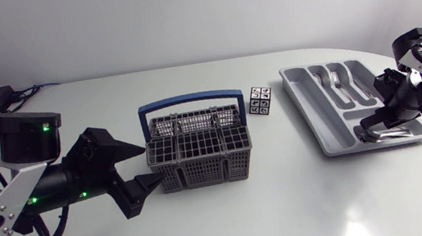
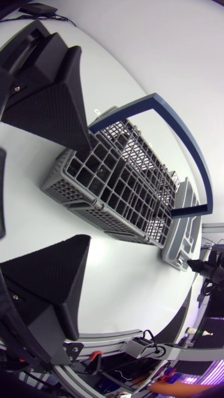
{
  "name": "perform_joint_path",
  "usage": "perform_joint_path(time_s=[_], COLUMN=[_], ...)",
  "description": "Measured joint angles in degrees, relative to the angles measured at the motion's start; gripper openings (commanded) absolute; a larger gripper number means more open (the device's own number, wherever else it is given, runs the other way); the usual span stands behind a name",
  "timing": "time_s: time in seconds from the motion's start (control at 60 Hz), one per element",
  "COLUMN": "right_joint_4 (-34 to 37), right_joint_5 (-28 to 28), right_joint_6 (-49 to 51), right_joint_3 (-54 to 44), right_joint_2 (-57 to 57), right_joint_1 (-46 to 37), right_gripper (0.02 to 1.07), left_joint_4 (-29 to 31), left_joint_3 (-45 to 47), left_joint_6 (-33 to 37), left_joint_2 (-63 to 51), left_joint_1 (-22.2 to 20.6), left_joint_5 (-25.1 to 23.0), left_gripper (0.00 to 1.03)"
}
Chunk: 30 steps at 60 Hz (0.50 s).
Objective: Transfer all utensils from the basket to the drawer tray.
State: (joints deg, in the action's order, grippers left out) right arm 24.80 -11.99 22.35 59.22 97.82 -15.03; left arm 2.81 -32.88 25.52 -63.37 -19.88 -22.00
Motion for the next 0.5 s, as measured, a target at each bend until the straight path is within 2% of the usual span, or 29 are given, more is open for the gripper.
perform_joint_path(time_s=[0.033,0.05,0.083,0.133,0.183,0.3,0.5], right_joint_4=[-0.26,-0.26,-0.2,-0.26,-0.59,-0.9,-4.07], right_joint_5=[0.39,0.48,1.09,1.51,1.66,2.97,7.87], right_joint_6=[-0.02,-0.04,-0.04,-0.2,-0.22,-0.26,-0.7], right_joint_3=[0.02,0.02,0.02,0.0,-0.04,-0.39,-4.42], right_joint_2=[0.15,0.17,0.26,0.28,0.26,-0.98,-12.22], right_joint_1=[0.0,0.02,0.15,0.48,0.81,1.2,2.19], right_gripper=[0.59,0.71,0.85,0.96,1.02,1.02,1.02], left_joint_4=[0.24,0.39,0.61,1.25,1.73,2.71,3.96], left_joint_3=[-0.02,-0.02,-0.02,-0.13,-0.17,-0.39,-0.61], left_joint_6=[0.02,0.02,0.02,0.02,0.0,-0.07,-1.6], left_joint_2=[0.13,0.24,0.37,0.61,0.94,1.95,3.34], left_joint_1=[0.0,0.0,0.0,-0.02,-0.02,-0.13,-0.17], left_joint_5=[-0.02,0.0,0.0,0.0,0.02,1.29,3.08], left_gripper=[0.92,0.92,0.92,0.92,0.92,0.92,0.96])
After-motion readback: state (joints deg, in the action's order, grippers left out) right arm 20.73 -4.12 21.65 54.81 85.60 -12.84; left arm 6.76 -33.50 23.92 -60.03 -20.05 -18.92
